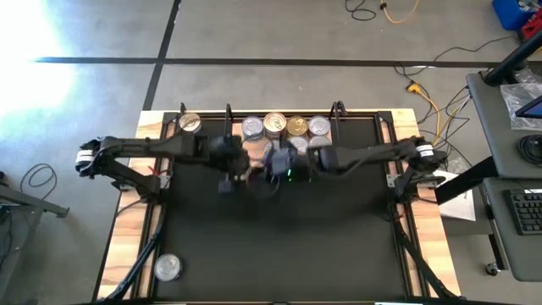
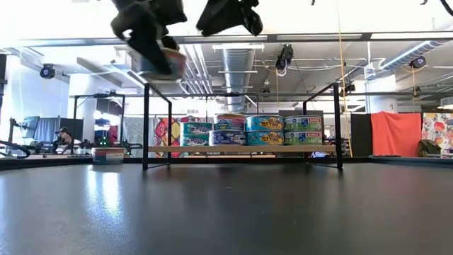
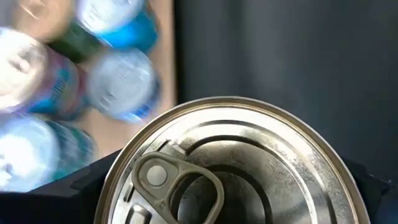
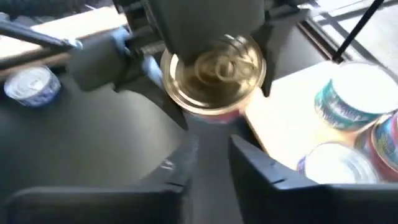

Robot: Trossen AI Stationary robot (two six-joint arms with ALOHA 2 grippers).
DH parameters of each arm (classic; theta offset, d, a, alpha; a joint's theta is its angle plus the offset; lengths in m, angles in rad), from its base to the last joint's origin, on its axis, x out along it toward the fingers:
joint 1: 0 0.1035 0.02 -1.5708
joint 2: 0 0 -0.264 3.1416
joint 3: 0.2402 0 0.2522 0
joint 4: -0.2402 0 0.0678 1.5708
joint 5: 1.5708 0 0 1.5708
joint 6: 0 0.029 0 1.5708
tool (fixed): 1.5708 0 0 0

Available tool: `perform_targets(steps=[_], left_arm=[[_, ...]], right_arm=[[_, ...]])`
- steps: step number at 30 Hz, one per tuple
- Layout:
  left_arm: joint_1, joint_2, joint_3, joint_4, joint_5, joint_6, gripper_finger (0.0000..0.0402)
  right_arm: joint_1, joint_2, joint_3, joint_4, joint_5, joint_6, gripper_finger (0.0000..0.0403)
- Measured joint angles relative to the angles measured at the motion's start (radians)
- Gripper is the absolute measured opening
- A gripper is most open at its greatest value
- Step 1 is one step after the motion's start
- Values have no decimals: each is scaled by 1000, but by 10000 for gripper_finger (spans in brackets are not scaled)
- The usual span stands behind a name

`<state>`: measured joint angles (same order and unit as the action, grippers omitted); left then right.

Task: Stack canned seafood by type on shelf
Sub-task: Put the blue-pink tuna can on the shelf

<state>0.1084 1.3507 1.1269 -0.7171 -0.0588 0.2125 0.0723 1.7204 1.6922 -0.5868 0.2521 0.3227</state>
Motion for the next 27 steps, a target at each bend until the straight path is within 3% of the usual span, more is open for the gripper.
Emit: perform_targets(steps=[5,11,17,22,27], left_arm=[[132,75,100,-3,122,96,373],[262,221,230,-25,173,215,373],[361,310,283,-14,316,211,373],[399,292,214,59,283,179,373],[384,285,133,80,226,212,373]], right_arm=[[-123,-16,-8,61,-131,-83,16],[-222,-3,-31,90,-182,-204,13],[-303,0,-106,144,-185,-323,12],[-328,-11,-241,301,-244,-342,12],[-325,-4,-370,617,-260,-319,12]])
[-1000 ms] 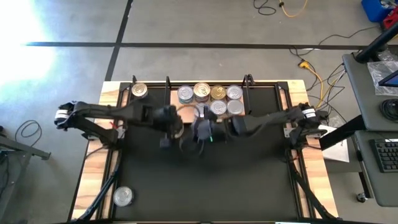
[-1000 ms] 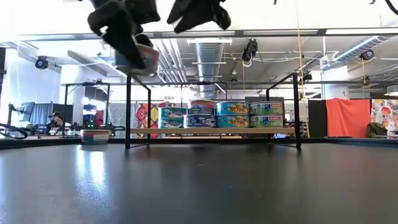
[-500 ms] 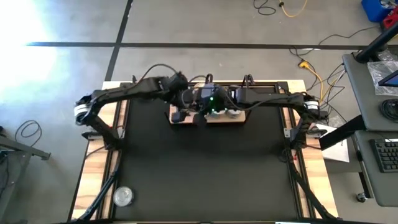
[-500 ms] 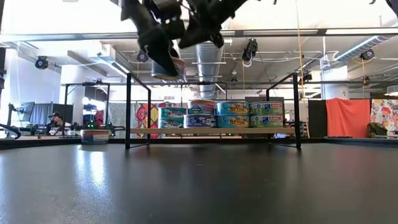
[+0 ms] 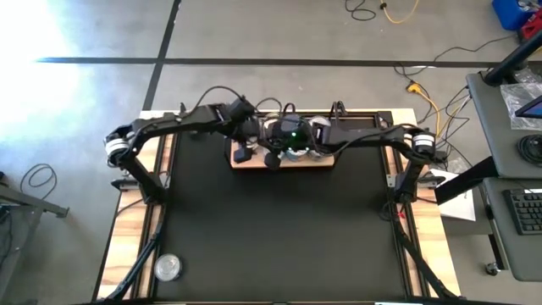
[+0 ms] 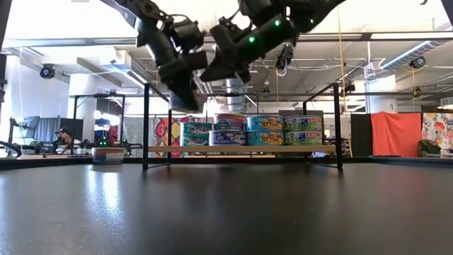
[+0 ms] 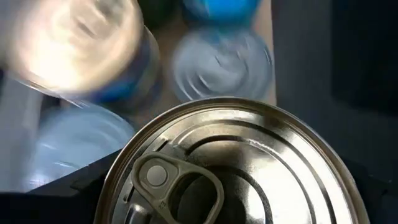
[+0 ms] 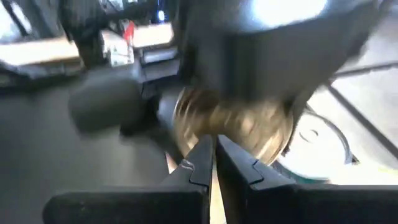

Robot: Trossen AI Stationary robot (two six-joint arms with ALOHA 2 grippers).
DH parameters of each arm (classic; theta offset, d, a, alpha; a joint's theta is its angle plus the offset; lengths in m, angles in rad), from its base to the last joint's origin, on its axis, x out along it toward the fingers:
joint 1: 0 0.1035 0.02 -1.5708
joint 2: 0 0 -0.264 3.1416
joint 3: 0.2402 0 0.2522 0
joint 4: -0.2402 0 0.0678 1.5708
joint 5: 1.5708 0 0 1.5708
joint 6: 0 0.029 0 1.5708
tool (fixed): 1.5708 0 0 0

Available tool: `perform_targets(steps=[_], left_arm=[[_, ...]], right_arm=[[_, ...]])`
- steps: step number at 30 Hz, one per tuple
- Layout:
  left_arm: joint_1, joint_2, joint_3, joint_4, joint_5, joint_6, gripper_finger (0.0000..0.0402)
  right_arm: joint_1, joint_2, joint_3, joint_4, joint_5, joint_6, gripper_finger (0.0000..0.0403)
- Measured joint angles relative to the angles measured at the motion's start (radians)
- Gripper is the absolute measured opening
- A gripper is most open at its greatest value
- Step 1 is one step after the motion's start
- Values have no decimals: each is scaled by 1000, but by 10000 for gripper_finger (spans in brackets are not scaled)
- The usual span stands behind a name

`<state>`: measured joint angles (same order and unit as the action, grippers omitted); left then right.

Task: Stack canned seafood by type on shelf
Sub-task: Put the blue-pink tuna can on the shelf

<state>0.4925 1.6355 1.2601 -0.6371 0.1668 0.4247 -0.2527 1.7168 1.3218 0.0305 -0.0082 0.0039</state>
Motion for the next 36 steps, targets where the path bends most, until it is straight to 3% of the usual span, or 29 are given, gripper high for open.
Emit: perform_targets(steps=[10,28,36], left_arm=[[-8,24,-99,124,-2,-52,374],[-7,103,-109,182,-1,-104,391],[-7,99,-109,162,-4,-105,391]], right_arm=[[-23,55,-94,220,-4,31,12],[-46,215,-62,321,-64,-56,12],[-45,227,-60,312,-78,-102,12]])
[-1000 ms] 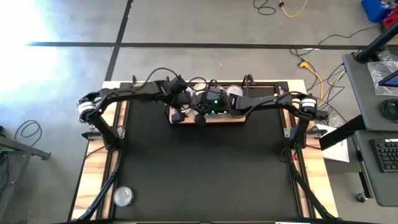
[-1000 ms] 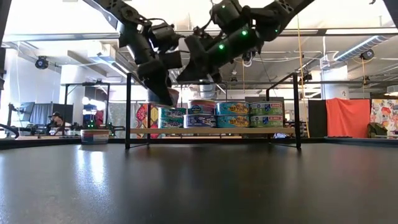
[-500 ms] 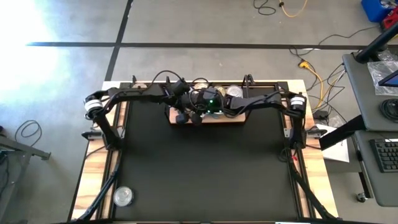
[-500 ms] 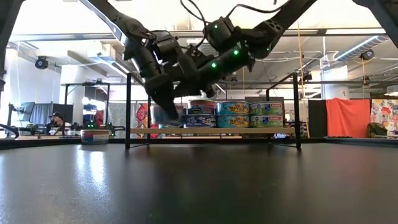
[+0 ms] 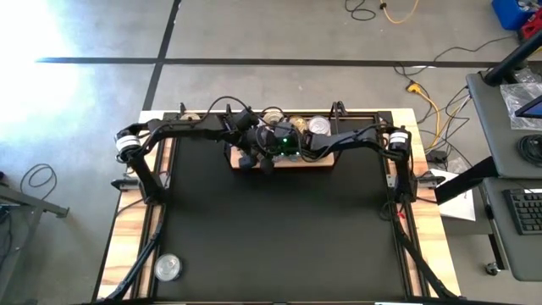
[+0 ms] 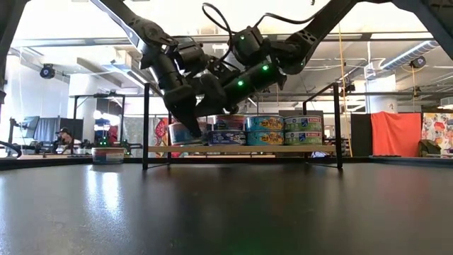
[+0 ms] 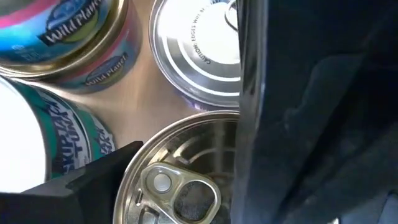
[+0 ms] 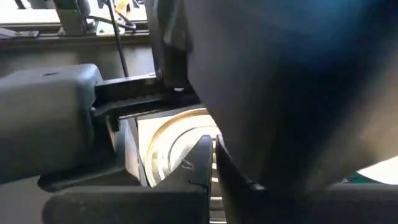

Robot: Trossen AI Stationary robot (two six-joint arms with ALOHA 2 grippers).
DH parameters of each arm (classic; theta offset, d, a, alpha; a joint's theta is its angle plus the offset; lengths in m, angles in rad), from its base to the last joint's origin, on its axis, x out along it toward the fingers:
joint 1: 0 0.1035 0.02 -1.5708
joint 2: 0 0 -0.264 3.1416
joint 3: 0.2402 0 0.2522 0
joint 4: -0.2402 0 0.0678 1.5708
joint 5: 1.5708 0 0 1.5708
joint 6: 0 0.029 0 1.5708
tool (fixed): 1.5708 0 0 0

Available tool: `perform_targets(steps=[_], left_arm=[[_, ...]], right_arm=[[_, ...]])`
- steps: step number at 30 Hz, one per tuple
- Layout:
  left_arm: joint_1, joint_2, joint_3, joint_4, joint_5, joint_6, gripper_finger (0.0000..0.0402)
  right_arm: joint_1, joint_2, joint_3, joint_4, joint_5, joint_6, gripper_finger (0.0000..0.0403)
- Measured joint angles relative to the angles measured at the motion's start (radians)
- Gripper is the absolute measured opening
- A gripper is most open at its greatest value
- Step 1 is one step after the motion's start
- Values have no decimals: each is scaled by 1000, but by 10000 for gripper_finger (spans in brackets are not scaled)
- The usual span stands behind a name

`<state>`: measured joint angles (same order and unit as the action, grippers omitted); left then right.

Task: Stack canned seafood by type on shelf
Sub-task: Put the blue-pink tuna can on the shelf

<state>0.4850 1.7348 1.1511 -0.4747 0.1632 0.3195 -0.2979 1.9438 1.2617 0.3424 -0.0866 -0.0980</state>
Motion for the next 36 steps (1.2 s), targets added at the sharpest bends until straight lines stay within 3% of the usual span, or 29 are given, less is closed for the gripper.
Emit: perform_targets(steps=[11,20,25,29,36], left_arm=[[2,-2,0,-31,0,-42,391],[3,-2,0,-26,-17,-41,392],[3,-2,0,-22,-21,-41,392],[3,-2,0,-23,-22,-41,392],[3,-3,4,-24,-25,-68,392]], right_arm=[[-5,-11,14,-59,8,11,12],[-51,-128,-140,20,-48,27,12],[-58,-131,-215,209,-80,86,13],[-57,-87,-211,298,-82,134,13],[-48,-14,-66,156,-79,45,13]])
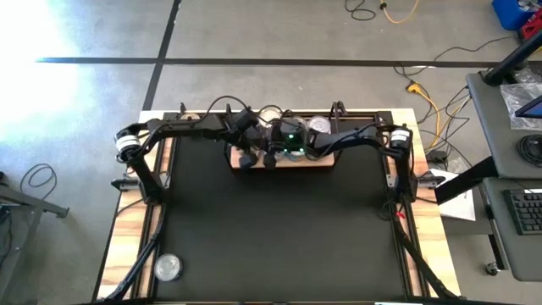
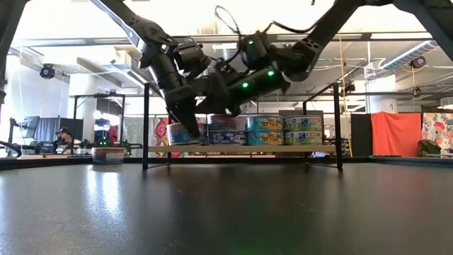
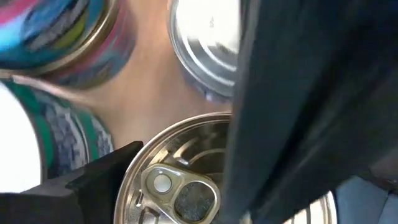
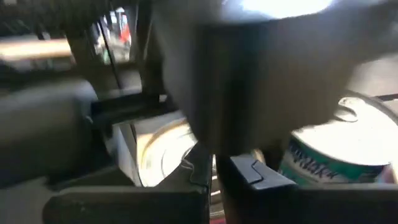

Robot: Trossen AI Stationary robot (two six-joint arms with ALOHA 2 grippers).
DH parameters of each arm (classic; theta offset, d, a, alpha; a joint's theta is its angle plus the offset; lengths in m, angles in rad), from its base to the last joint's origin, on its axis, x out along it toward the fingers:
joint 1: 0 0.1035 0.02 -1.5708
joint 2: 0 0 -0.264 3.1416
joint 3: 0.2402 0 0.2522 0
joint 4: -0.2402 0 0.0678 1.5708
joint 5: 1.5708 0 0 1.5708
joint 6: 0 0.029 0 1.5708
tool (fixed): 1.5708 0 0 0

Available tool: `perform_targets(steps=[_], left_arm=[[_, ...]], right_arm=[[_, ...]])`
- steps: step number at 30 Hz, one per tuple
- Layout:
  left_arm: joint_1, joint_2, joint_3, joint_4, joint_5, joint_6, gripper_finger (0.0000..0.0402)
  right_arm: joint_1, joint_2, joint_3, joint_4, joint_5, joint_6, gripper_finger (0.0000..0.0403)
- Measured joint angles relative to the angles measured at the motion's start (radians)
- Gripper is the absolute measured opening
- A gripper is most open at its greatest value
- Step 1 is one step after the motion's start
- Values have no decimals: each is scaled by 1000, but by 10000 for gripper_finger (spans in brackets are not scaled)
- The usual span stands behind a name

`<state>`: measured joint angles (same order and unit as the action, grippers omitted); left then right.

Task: Stack canned seafood by type on shelf
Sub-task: Put the blue-pink tuna can on the shelf

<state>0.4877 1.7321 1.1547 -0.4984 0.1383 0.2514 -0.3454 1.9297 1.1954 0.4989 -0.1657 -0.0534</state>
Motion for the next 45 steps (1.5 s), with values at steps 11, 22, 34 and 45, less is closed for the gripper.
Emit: perform_targets(steps=[11,22,34,45], left_arm=[[1,-1,66,-6,-1,-25,392],[-2,1,71,-45,38,-86,392],[-3,-3,75,-21,44,-48,398],[-5,-43,98,-72,20,-80,398]], right_arm=[[-2,17,34,-94,-25,-42,13],[10,12,36,-190,-16,-91,13],[62,13,45,-303,90,-192,13],[64,-29,42,-314,91,-183,13]])
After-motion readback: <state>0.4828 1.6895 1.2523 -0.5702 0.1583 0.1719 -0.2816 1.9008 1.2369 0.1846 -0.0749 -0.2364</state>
